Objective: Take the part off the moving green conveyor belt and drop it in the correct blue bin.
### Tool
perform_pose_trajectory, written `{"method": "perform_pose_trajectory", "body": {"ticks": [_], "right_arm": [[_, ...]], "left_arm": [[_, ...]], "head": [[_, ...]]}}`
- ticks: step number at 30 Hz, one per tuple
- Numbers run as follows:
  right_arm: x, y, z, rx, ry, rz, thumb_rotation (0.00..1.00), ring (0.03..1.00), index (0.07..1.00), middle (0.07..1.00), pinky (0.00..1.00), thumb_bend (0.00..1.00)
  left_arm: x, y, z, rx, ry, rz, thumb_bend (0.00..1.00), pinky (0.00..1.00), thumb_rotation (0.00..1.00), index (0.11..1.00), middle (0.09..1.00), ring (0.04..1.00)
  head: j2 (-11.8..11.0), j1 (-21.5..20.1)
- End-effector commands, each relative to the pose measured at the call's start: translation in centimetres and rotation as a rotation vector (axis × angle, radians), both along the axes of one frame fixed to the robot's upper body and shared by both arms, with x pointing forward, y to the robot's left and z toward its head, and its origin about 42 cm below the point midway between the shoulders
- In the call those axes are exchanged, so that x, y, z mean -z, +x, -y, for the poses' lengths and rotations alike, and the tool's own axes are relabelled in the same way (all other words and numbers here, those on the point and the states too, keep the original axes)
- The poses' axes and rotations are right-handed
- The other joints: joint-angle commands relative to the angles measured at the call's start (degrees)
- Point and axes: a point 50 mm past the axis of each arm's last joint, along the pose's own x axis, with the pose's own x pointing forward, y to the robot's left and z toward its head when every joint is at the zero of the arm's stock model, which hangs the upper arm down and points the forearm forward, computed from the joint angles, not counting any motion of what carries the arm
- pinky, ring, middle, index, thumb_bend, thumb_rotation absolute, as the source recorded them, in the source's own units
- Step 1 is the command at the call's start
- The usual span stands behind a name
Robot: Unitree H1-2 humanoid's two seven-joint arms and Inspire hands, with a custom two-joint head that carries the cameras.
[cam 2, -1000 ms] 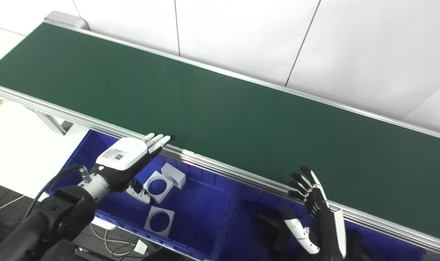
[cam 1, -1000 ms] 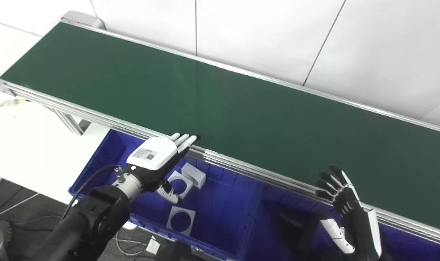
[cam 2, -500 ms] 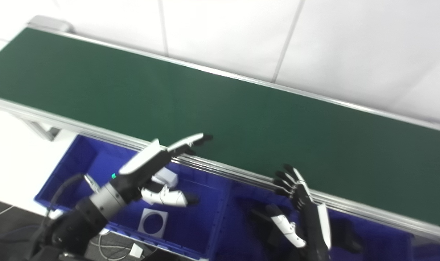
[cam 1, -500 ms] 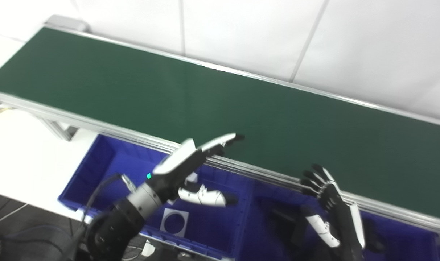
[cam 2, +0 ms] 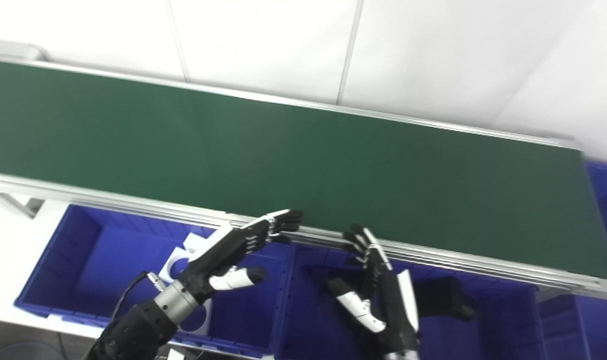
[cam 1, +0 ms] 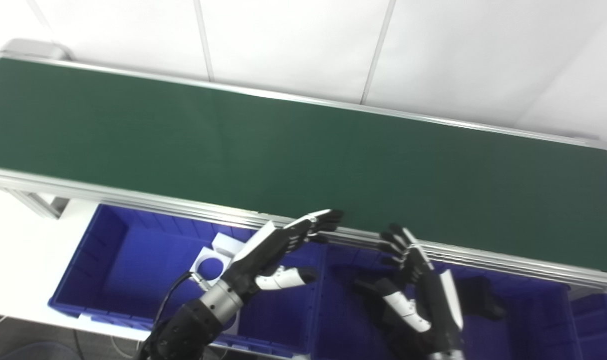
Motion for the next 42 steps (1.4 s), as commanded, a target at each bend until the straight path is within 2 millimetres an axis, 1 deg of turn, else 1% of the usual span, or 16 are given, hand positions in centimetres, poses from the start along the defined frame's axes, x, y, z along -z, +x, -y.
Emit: {"method": "perform_pose_trajectory", "body": {"ticks": [1, 4, 5, 6, 8, 11, 15, 20, 23, 25, 26, 29, 32, 35, 37, 42], "right_arm": [[-0.9, 0.4, -0.9, 0.006, 0.027, 0.090, 0.72, 0.818, 0.907, 0.862, 0.73, 0.73], [-0.4, 0.3, -1.3, 0.017, 0.028, 0.084, 0.72, 0.824, 0.911, 0.868, 0.73, 0.73], [-0.3, 0.3, -1.4, 0.021, 0.031, 0.083, 0.72, 0.827, 0.912, 0.869, 0.74, 0.72], [-0.1, 0.3, -1.5, 0.026, 0.038, 0.087, 0.71, 0.828, 0.911, 0.868, 0.74, 0.72], [0.0, 0.2, -1.6, 0.037, 0.055, 0.108, 0.69, 0.823, 0.903, 0.862, 0.74, 0.71], [-0.4, -0.2, -1.8, 0.051, 0.071, 0.146, 0.66, 0.813, 0.888, 0.849, 0.74, 0.70], [-0.8, -0.5, -1.9, 0.067, 0.081, 0.164, 0.63, 0.798, 0.876, 0.839, 0.73, 0.70], [-3.9, -1.7, -2.3, 0.112, 0.114, 0.269, 0.59, 0.758, 0.833, 0.792, 0.66, 0.70], [-5.9, -2.5, -2.5, 0.138, 0.120, 0.348, 0.55, 0.716, 0.803, 0.757, 0.61, 0.67], [-7.3, -3.0, -2.6, 0.161, 0.120, 0.404, 0.53, 0.652, 0.756, 0.710, 0.54, 0.64], [-7.9, -3.3, -2.7, 0.172, 0.122, 0.430, 0.52, 0.644, 0.751, 0.705, 0.53, 0.64], [-9.2, -3.7, -2.7, 0.188, 0.148, 0.482, 0.47, 0.575, 0.700, 0.652, 0.47, 0.60], [-10.6, -4.1, -2.8, 0.221, 0.164, 0.566, 0.42, 0.523, 0.661, 0.598, 0.43, 0.56], [-11.3, -4.5, -2.9, 0.244, 0.159, 0.626, 0.43, 0.480, 0.628, 0.551, 0.40, 0.53], [-11.7, -4.8, -3.1, 0.254, 0.159, 0.664, 0.45, 0.471, 0.614, 0.536, 0.40, 0.55], [-11.6, -4.8, -3.2, 0.258, 0.157, 0.707, 0.46, 0.461, 0.600, 0.514, 0.41, 0.56]], "left_arm": [[0.5, 1.0, -0.6, -0.005, -0.059, 0.011, 0.85, 0.81, 0.78, 0.837, 0.855, 0.846], [1.9, 1.1, -1.4, -0.022, -0.101, -0.013, 0.86, 0.80, 0.72, 0.807, 0.825, 0.825], [2.0, 1.0, -1.6, -0.027, -0.107, -0.008, 0.84, 0.80, 0.69, 0.806, 0.821, 0.820], [2.2, 0.8, -1.8, -0.034, -0.108, 0.003, 0.83, 0.80, 0.68, 0.805, 0.820, 0.819], [2.2, 0.4, -2.1, -0.041, -0.107, 0.034, 0.84, 0.79, 0.65, 0.806, 0.817, 0.815], [1.4, -0.3, -2.4, -0.048, -0.103, 0.104, 0.83, 0.78, 0.62, 0.805, 0.809, 0.806], [0.2, -1.1, -2.7, -0.067, -0.113, 0.161, 0.89, 0.77, 0.65, 0.813, 0.814, 0.809], [-3.0, -2.3, -2.8, -0.117, -0.133, 0.285, 0.86, 0.76, 0.62, 0.802, 0.809, 0.798], [-4.7, -2.8, -2.7, -0.143, -0.137, 0.349, 0.84, 0.72, 0.62, 0.776, 0.782, 0.771], [-5.9, -3.2, -2.4, -0.172, -0.158, 0.390, 0.79, 0.65, 0.59, 0.726, 0.731, 0.711], [-6.5, -3.3, -2.2, -0.196, -0.174, 0.409, 0.79, 0.64, 0.59, 0.720, 0.725, 0.704], [-7.5, -3.5, -1.8, -0.240, -0.210, 0.443, 0.73, 0.56, 0.53, 0.671, 0.664, 0.633], [-8.7, -3.7, -1.9, -0.259, -0.223, 0.489, 0.70, 0.53, 0.53, 0.663, 0.634, 0.599], [-9.4, -4.2, -2.1, -0.259, -0.218, 0.515, 0.70, 0.53, 0.55, 0.664, 0.629, 0.598], [-10.1, -4.6, -2.3, -0.257, -0.195, 0.539, 0.70, 0.53, 0.54, 0.665, 0.629, 0.599], [-10.6, -4.7, -2.3, -0.255, -0.180, 0.558, 0.70, 0.53, 0.54, 0.667, 0.624, 0.594]], "head": [[-0.74, -1.00], [-2.16, -1.83], [-2.16, -1.83], [-3.02, -1.71], [-3.62, -1.35], [-4.31, -0.88], [-5.73, -0.26], [-7.40, 0.50], [-7.32, 0.46], [-7.33, 0.47], [-7.38, 0.50], [-7.39, 0.79], [-7.08, 1.28], [-6.97, 1.56], [-6.75, 1.75], [-5.40, 2.09]]}}
